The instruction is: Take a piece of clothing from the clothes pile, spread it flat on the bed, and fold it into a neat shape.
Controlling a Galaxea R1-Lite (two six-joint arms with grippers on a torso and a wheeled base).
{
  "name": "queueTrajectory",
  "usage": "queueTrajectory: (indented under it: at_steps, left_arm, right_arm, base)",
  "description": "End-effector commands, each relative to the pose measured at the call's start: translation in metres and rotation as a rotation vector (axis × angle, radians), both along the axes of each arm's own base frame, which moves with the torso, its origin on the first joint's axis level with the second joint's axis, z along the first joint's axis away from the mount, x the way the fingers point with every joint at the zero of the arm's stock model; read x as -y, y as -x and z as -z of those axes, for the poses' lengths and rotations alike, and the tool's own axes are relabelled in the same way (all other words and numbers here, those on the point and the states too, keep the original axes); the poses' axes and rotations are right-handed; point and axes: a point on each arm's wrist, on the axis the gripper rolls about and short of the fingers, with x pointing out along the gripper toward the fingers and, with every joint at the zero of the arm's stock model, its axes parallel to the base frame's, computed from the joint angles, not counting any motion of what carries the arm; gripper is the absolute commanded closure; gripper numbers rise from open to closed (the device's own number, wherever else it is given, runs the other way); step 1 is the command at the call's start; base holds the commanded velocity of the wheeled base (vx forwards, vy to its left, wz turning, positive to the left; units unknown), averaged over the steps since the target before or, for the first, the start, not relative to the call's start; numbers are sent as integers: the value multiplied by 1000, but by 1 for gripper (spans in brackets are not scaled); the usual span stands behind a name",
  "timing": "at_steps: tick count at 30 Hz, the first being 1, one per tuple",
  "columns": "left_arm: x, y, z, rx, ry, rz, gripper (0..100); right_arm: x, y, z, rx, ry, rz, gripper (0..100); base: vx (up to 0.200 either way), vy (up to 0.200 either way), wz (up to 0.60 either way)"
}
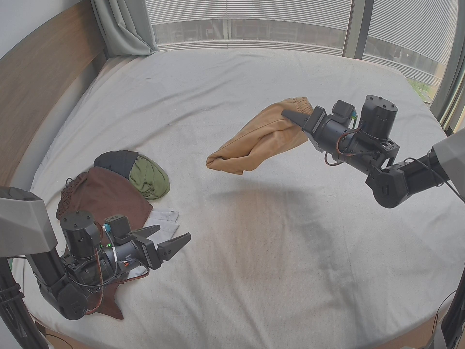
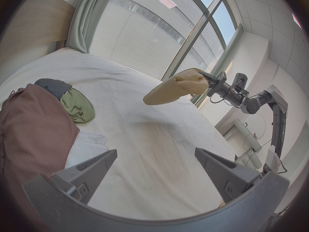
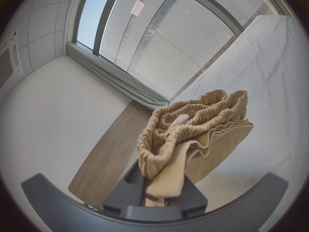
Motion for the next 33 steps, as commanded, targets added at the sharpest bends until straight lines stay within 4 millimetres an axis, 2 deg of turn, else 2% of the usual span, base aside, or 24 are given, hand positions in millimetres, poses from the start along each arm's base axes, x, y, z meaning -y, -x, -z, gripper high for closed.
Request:
queueTrajectory:
  at_steps: [1,12,25,30,33]
  left_arm:
    - [-1,0,0,0,1,-5,0]
    - [-2,-1,0,-2,0,-6,0]
    - [-3,1,1,-8,-1,-6,0]
    - [-3,2,1,-11,-2,-8,0]
    - [-4,2,1,-11,-2,-9,0]
  right_arm:
    - [-8,-29,18,-21,6,-2,100]
    - [-16,-54,38,-36,12,1,100]
    - [-18,-84,8,9,-38,16,100]
    - [-20,-94,6,18,-55,18,100]
    - [-22,-106,10,19,-68,23,100]
  base:
    - [0,0,0]
    - [0,0,0]
    - [0,0,0]
    - [0,0,0]
    - [0,0,0]
